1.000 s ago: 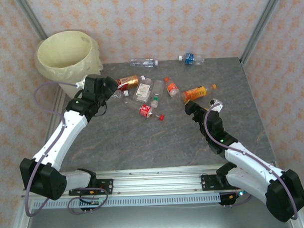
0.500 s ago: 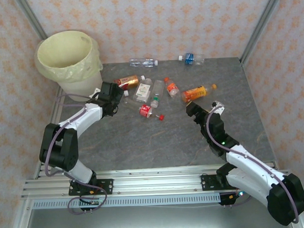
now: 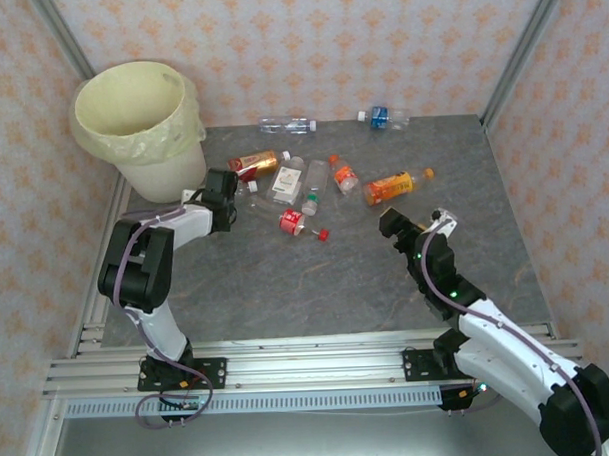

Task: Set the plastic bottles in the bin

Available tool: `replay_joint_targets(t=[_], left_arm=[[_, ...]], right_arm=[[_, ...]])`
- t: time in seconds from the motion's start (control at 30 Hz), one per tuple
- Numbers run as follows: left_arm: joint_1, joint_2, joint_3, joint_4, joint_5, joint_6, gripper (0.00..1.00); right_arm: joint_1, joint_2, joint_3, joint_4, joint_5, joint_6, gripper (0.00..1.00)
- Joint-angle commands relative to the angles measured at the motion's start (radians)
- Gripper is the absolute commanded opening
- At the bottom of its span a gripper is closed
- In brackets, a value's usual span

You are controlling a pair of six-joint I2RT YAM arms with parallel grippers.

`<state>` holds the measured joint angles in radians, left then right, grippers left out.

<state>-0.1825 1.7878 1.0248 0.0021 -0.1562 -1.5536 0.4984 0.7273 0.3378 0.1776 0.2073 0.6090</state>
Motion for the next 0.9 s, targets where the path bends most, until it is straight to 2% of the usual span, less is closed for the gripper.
replay_joint_targets(t=[0.0,0.17,0.3,0.43,0.53,0.73,0.87], left_arm=[[0.015,0.019,0.065,-0.075,-0.093,-0.046,1.0],[0.019,0.087,0.198,-0.271,-0.099,-0.034,1.0],[0.018,0.116,0.244,-0.333,-0.1,-0.051,1.0],[0.024,0.164,0.236,-0.317,-0.085,-0.053,0.99],[0.031,0.182,0.226,-0.303,-0.054,-0.046,0.95],[0.034,0.135,0.123,-0.232,-0.097,-0.062,0.82],[0.044,0.128,0.1,-0.229,-0.106,-0.038,0.77]], right_arm=[[-0.004,-0.03,-0.022,-0.034,0.045,-0.005,0.99],[-0.004,-0.039,-0.025,-0.035,0.05,-0.005,0.99],[-0.006,-0.04,-0.019,-0.032,0.029,-0.02,0.99],[-0.006,-0.039,-0.006,-0.05,-0.009,-0.045,0.99],[-0.005,-0.039,-0.004,-0.055,-0.02,-0.056,0.99],[-0.006,-0.039,-0.001,-0.058,-0.029,-0.063,0.99],[-0.005,-0.039,-0.001,-0.058,-0.027,-0.07,0.99]])
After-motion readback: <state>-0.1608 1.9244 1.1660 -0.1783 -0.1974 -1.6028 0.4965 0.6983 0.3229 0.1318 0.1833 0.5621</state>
